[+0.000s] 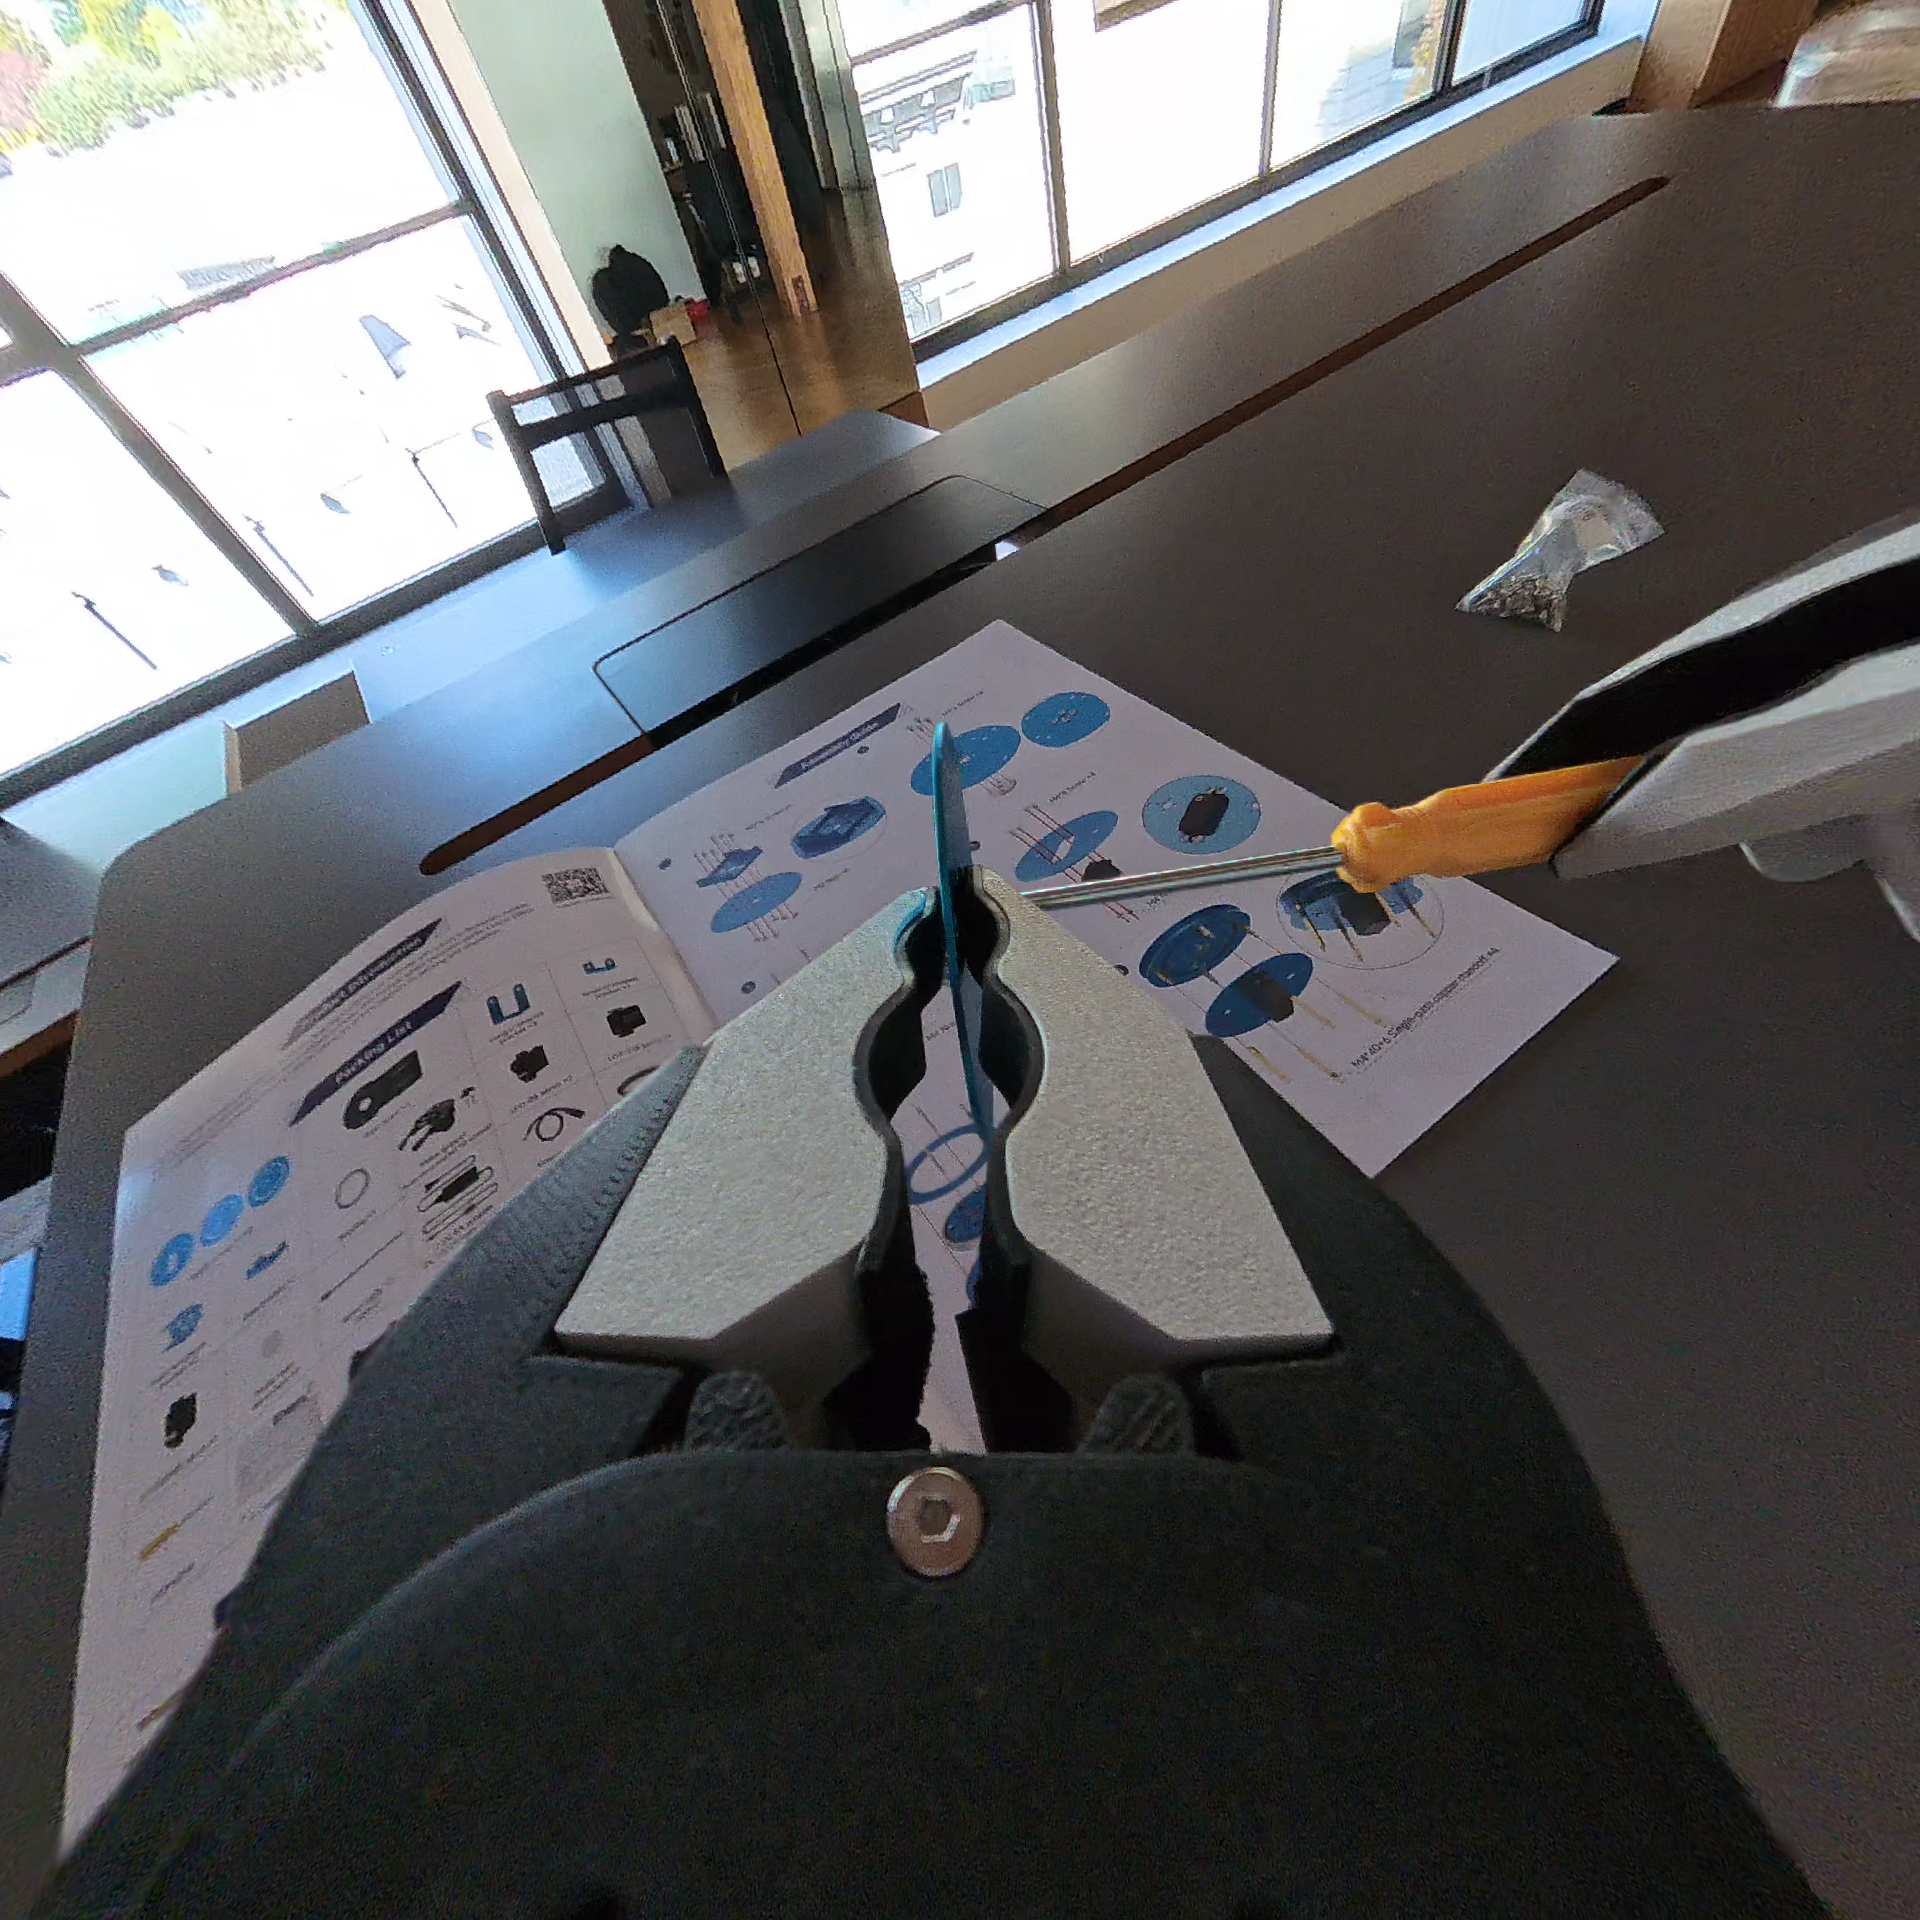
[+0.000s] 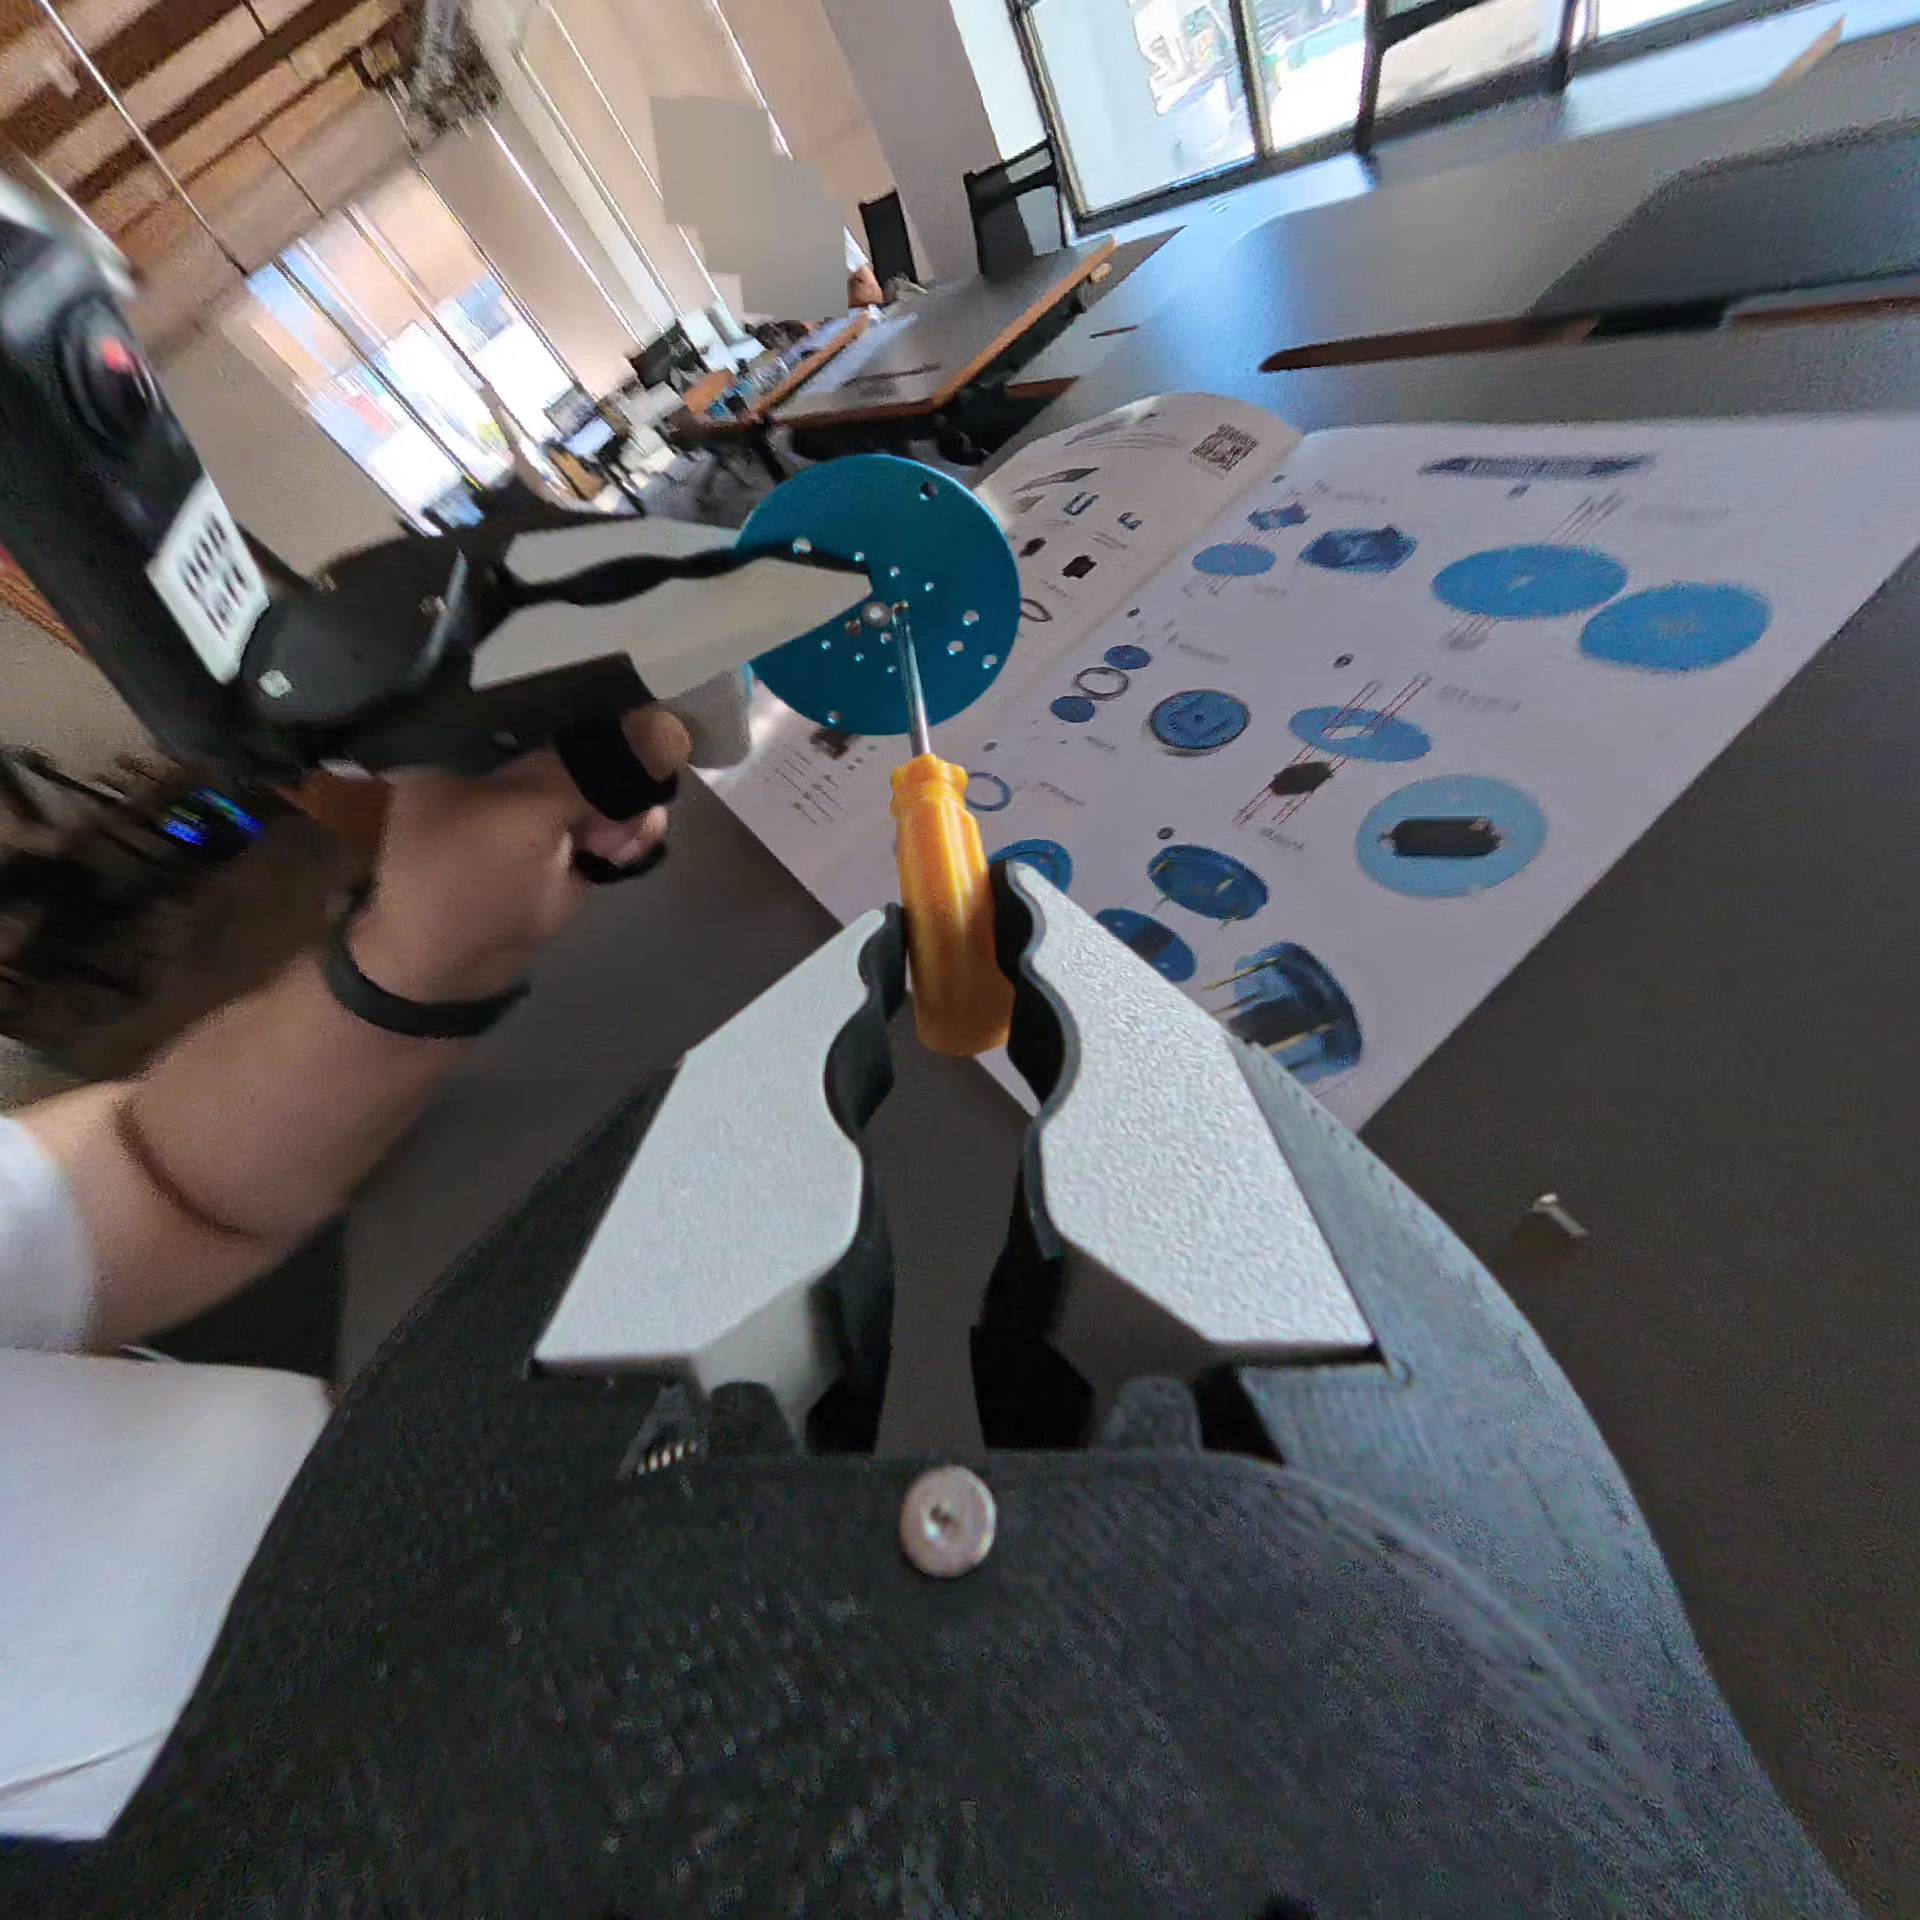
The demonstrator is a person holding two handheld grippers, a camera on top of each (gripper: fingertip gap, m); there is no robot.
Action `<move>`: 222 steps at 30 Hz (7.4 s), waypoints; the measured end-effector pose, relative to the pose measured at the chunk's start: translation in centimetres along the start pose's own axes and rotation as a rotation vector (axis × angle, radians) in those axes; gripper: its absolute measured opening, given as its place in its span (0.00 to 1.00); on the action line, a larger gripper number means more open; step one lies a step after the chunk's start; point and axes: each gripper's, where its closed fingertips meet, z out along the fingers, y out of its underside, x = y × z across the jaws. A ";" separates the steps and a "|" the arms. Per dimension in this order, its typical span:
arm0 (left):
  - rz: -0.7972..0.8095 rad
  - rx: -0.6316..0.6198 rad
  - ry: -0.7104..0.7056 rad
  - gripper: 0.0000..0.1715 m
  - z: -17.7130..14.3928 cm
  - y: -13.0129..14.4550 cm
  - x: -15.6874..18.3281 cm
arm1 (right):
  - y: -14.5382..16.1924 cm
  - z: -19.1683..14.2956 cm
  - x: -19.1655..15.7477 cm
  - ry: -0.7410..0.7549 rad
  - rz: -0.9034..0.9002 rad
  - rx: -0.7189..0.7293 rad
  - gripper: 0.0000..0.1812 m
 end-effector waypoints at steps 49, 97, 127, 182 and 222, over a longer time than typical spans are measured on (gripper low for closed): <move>-0.579 0.050 0.987 0.11 -5.2 -3.7 11.3 | 1.5 -4.4 -5.3 -0.671 0.159 -0.243 0.00; -0.389 0.054 0.251 0.01 -1.8 -1.2 0.9 | -1.7 -4.1 -1.8 0.399 -1.382 -0.131 0.10; -0.354 -0.011 0.257 0.01 -0.9 0.0 2.1 | -1.1 -3.1 -1.0 0.529 -1.501 -0.243 0.10; -0.236 -0.097 0.085 0.01 1.0 1.8 1.4 | 0.4 -1.3 -1.2 0.365 -0.880 -0.244 0.09; -0.394 0.015 0.402 0.01 -1.7 -1.1 5.3 | 10.0 -8.2 0.1 -0.306 -0.620 -0.560 0.16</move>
